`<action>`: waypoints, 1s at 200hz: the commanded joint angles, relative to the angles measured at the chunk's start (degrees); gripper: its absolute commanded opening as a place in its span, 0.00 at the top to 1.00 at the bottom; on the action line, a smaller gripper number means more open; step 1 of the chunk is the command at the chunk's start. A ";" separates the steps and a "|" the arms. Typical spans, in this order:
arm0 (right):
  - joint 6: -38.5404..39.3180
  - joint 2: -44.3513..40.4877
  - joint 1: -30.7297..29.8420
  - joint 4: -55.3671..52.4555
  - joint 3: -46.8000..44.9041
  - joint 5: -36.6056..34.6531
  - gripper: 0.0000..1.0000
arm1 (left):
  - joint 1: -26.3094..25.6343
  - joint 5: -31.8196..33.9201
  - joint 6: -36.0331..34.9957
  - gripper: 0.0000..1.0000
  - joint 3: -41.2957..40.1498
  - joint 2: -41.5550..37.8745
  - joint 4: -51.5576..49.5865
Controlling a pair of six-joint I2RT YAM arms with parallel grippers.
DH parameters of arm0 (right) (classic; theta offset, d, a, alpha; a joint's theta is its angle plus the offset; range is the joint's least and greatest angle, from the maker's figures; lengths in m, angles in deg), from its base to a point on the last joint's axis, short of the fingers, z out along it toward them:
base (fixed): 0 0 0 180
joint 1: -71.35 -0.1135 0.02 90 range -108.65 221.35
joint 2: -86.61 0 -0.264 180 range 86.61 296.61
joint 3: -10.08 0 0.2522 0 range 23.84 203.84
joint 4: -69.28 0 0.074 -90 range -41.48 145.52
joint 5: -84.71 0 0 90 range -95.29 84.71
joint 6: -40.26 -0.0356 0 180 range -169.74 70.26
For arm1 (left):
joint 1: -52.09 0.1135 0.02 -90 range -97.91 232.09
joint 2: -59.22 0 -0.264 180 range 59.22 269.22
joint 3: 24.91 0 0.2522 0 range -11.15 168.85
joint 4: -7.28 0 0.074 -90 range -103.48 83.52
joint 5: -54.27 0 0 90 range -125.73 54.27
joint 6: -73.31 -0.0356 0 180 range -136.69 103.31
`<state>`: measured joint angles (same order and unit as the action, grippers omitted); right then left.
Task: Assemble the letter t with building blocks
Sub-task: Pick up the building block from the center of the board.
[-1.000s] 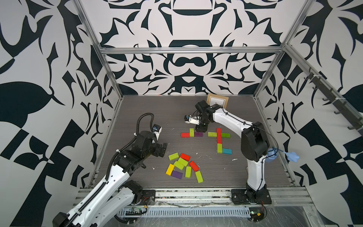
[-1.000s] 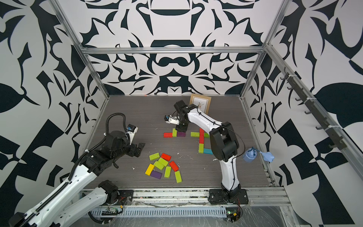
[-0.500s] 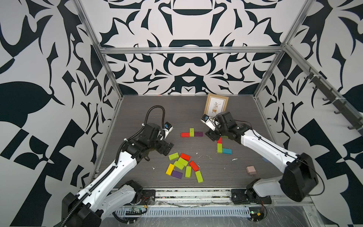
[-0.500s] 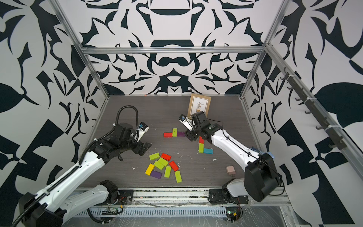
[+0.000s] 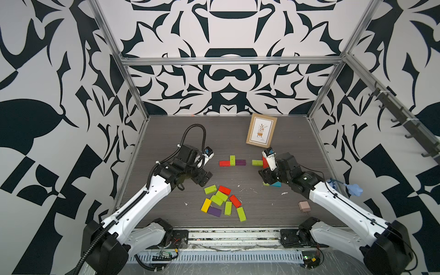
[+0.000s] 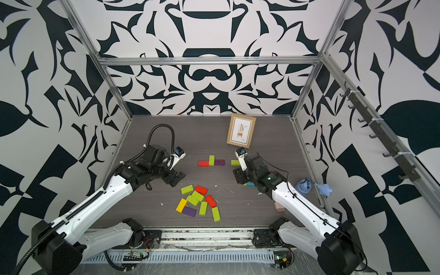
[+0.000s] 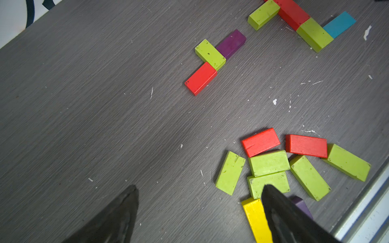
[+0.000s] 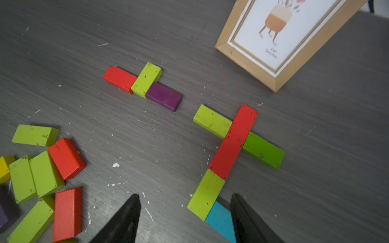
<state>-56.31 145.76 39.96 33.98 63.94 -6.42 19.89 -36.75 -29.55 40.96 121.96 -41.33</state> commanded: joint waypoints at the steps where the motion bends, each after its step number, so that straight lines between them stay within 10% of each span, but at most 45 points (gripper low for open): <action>1: -6.92 -1.13 -2.84 -2.19 0.15 -0.32 0.32 | 0.08 1.54 2.40 0.05 -0.42 -2.37 0.89; 79: -17.23 12.54 -26.09 -6.33 4.78 -7.98 0.34 | 0.07 6.06 8.13 0.04 -4.66 -9.61 2.66; 200: -21.69 30.03 -31.99 -3.50 10.62 -3.50 0.38 | 0.13 8.22 10.39 0.03 -8.68 -15.28 2.02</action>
<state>-76.54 174.72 8.28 30.03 72.31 -11.07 19.89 -29.06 -20.20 33.10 107.38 -39.45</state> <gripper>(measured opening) 0.621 0.970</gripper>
